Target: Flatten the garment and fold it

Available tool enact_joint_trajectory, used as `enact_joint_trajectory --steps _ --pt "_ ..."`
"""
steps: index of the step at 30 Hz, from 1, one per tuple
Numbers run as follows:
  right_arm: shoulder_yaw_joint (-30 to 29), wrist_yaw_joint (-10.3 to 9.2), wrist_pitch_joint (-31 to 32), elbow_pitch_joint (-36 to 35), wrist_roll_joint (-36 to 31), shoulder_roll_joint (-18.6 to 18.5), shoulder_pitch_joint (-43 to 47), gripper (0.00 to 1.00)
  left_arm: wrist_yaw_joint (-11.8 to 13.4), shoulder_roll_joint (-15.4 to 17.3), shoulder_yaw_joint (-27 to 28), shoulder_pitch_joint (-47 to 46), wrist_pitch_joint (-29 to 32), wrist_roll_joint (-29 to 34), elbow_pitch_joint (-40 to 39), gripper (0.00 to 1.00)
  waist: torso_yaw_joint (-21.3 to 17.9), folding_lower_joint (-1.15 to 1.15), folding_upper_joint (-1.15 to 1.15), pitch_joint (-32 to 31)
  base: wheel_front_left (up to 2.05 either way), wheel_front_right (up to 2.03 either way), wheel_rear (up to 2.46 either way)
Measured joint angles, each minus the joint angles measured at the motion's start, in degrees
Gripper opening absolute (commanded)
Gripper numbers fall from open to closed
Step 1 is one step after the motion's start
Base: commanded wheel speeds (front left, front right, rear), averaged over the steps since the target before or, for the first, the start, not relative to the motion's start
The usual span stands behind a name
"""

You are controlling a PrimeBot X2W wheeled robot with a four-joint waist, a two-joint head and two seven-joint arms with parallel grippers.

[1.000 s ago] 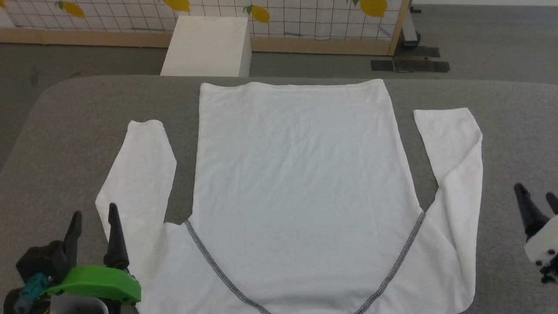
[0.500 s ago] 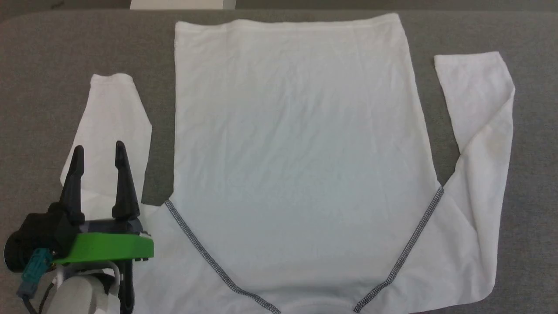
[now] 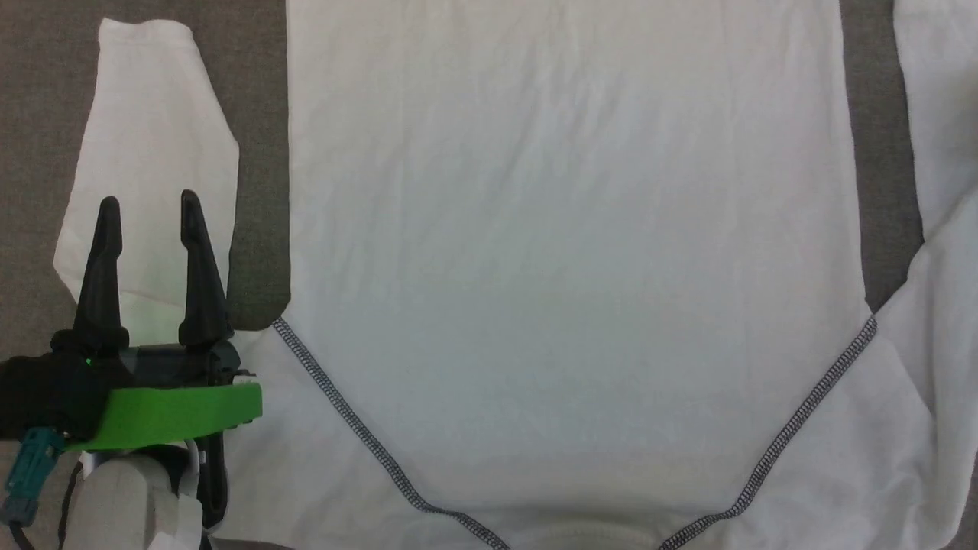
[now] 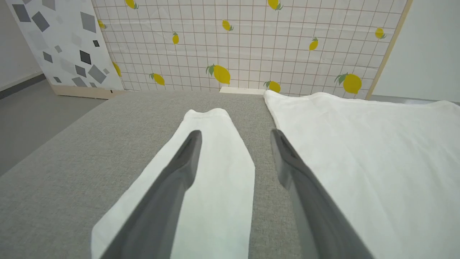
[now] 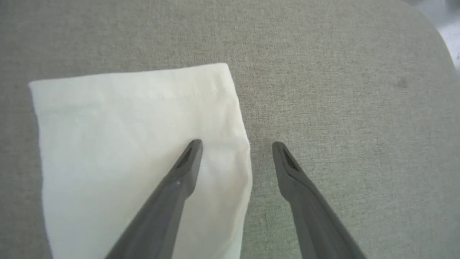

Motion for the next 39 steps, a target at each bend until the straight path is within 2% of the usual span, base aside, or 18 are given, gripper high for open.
enact_joint_trajectory --steps 5,6,8,11,15,20,26,32,36,39 --pt "-0.01 -0.02 1.45 -0.10 0.09 -0.82 -1.51 1.00 -1.32 -1.36 1.72 0.05 0.00 0.93 -0.08 1.00 1.52 0.00 0.00 1.99 0.00 0.00 0.00" --pt "-0.14 -0.03 2.29 -0.20 0.40 -0.83 -1.72 0.41 -1.55 -1.57 2.03 0.07 -0.01 1.04 0.01 1.00 1.76 0.00 0.00 2.17 0.00 0.00 0.00" --pt "-0.25 -0.03 2.77 -0.45 1.30 -1.00 -1.80 0.00 -1.97 -1.98 2.68 0.10 0.00 1.35 0.37 1.00 1.96 0.00 0.00 2.05 0.00 0.00 0.00" --pt "-1.01 -0.02 2.87 -0.88 3.00 -0.42 -1.58 0.00 -2.82 -2.96 3.21 0.10 -0.01 1.41 1.11 1.00 2.09 0.00 0.00 1.11 0.00 0.00 0.00" --pt "-4.15 -0.01 -0.25 -2.94 6.37 -0.31 0.55 0.00 -3.99 -4.20 3.50 0.10 0.00 1.90 2.59 1.00 2.09 0.00 0.00 -1.42 0.00 0.00 0.00" --pt "-7.49 -0.01 -1.66 -7.05 11.04 -3.86 7.30 0.00 -4.74 -5.54 4.01 0.71 -0.01 3.14 4.24 1.00 1.74 -0.01 0.00 -6.39 0.00 0.00 0.00" --pt "-14.54 -0.01 -1.77 -8.87 15.81 -8.96 17.29 0.00 -5.00 -6.87 4.93 4.17 -0.01 3.78 5.11 1.00 1.10 -0.02 0.00 -13.20 0.00 0.00 0.00" --pt "-19.81 -0.01 -0.63 -9.68 17.46 -10.45 24.52 0.00 -4.98 -7.42 5.73 7.95 -0.01 3.92 5.01 1.00 0.16 -0.02 0.00 -19.66 0.00 0.00 0.00" --pt "-20.33 -0.01 -0.21 -11.69 18.40 -10.33 27.66 0.00 -4.98 -7.91 5.94 9.45 -0.01 3.93 4.66 1.00 -0.69 -0.02 0.00 -23.11 0.00 0.00 0.00" --pt "-17.67 -0.01 -0.52 -14.60 20.40 -10.14 28.79 0.00 -4.98 -8.12 5.93 9.61 -0.01 3.94 4.34 1.00 -1.40 -0.02 0.00 -24.94 0.00 0.00 0.00"
